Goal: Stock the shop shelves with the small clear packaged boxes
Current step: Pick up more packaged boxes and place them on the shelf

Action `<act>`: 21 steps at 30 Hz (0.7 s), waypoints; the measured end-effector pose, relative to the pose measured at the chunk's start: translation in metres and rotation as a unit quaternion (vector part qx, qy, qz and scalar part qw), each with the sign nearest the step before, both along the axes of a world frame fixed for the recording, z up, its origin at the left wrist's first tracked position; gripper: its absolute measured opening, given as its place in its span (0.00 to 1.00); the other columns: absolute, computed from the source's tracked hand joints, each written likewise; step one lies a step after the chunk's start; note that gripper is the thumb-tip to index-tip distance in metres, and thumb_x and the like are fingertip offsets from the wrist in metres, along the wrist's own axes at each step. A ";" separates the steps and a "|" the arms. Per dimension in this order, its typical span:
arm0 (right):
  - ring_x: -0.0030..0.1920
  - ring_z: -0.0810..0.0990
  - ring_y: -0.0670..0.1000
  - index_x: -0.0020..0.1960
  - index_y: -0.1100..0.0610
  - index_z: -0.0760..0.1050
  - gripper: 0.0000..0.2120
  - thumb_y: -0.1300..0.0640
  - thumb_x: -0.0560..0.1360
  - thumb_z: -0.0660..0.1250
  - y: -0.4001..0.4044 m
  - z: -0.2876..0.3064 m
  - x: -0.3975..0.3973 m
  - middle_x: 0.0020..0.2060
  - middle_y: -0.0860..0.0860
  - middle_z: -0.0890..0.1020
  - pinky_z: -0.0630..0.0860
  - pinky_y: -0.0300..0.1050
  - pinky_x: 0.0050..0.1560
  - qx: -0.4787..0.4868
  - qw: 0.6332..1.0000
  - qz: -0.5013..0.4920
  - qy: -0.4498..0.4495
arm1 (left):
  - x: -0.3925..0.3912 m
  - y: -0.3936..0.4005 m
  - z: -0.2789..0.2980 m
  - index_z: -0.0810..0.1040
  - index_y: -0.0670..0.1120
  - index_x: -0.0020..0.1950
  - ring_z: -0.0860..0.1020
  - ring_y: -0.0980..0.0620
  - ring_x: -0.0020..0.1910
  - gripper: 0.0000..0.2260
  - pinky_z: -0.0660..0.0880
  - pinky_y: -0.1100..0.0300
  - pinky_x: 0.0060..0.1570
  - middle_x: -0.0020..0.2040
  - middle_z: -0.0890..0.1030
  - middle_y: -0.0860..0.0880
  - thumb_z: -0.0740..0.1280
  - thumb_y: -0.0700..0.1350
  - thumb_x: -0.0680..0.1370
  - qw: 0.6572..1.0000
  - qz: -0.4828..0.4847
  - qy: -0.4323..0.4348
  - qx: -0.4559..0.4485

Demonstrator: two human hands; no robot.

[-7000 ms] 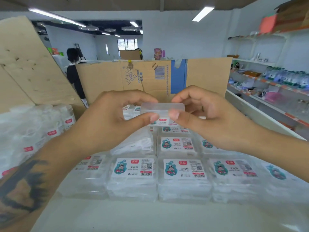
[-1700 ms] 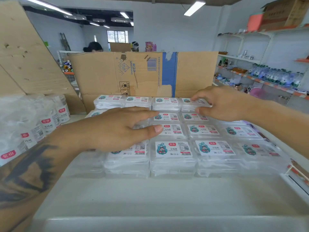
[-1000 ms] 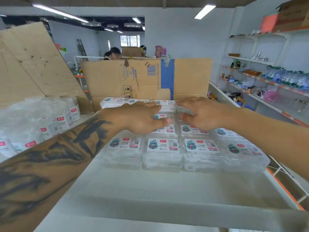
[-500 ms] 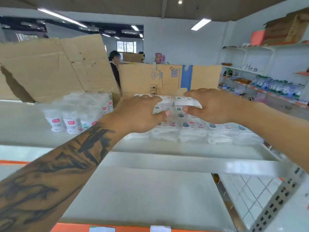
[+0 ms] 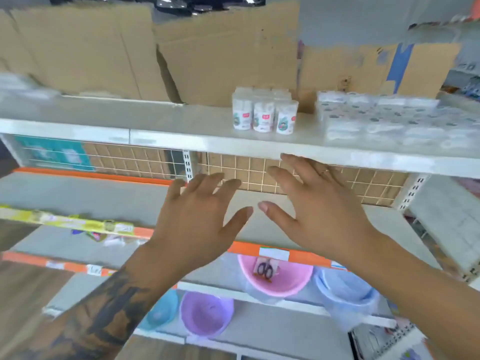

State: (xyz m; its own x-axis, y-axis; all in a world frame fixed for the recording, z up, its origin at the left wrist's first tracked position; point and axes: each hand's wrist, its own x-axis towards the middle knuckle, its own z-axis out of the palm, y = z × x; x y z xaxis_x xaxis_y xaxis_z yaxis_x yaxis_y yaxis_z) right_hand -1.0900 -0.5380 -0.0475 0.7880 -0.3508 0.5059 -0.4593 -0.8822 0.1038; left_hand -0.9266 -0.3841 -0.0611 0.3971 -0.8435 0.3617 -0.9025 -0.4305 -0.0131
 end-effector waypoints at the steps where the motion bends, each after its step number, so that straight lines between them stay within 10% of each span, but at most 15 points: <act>1: 0.69 0.74 0.61 0.71 0.51 0.73 0.29 0.34 0.78 0.57 0.018 -0.007 0.010 0.73 0.55 0.72 0.69 0.60 0.69 0.000 1.000 0.014 0.006 | 0.006 0.020 -0.009 0.74 0.56 0.73 0.75 0.45 0.70 0.29 0.69 0.40 0.67 0.72 0.76 0.50 0.51 0.68 0.80 1.000 0.013 0.012 0.001; 21: 0.68 0.74 0.63 0.68 0.51 0.76 0.25 0.35 0.79 0.61 0.199 -0.069 0.308 0.71 0.57 0.74 0.69 0.59 0.69 0.008 0.964 0.266 0.009 | 0.225 0.254 -0.050 0.74 0.58 0.71 0.78 0.46 0.65 0.29 0.71 0.43 0.64 0.68 0.79 0.54 0.49 0.70 0.79 0.966 0.257 0.025 0.004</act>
